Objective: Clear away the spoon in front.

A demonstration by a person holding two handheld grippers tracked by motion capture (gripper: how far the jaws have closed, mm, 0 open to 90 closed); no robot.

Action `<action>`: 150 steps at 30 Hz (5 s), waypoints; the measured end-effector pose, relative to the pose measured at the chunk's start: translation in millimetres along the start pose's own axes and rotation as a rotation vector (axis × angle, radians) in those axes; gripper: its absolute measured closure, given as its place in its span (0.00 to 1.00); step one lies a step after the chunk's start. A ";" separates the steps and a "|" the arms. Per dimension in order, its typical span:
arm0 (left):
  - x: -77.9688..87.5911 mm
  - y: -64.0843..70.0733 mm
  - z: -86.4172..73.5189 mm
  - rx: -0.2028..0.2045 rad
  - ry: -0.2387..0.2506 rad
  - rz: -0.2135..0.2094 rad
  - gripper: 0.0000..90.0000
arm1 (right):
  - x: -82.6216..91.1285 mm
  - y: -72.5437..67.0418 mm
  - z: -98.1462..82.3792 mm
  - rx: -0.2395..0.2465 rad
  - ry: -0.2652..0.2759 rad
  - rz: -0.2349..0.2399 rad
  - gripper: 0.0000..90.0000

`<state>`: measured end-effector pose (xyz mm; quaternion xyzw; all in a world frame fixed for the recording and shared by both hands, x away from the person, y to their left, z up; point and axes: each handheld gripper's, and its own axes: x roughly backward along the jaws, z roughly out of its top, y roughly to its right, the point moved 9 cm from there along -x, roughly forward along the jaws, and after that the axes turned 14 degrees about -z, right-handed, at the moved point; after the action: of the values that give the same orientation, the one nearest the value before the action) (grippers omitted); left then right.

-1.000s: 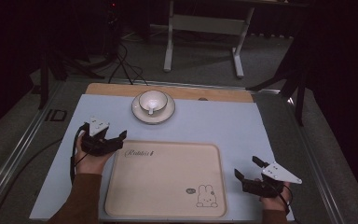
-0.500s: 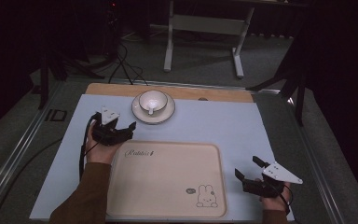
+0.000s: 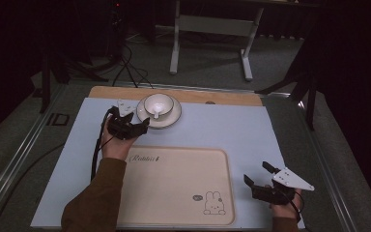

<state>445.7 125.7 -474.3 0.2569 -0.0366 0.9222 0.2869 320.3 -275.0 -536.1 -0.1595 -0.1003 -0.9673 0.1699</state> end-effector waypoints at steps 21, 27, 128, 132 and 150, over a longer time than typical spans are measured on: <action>-42.0 -13.3 5.5 0.036 -0.044 0.021 0.40 | -1.0 -1.1 -0.6 0.005 -0.006 0.004 0.15; -54.9 -13.0 7.2 0.044 -0.056 0.023 0.41 | -0.6 -0.6 -0.4 0.004 -0.005 0.004 0.15; -3.0 -7.5 34.1 0.070 0.040 -0.017 0.82 | 1.5 -0.5 2.4 0.010 0.020 0.011 0.15; 4.1 -3.9 35.5 0.050 0.039 -0.016 0.82 | 1.7 -0.6 2.2 0.011 0.018 0.010 0.15; 31.0 3.0 28.0 0.035 0.046 0.013 0.82 | 1.7 -1.3 2.3 0.012 0.018 0.011 0.15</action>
<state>434.9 133.0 -434.5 0.2405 -0.0157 0.9301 0.2770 319.0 -273.8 -533.6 -0.1502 -0.1038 -0.9671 0.1771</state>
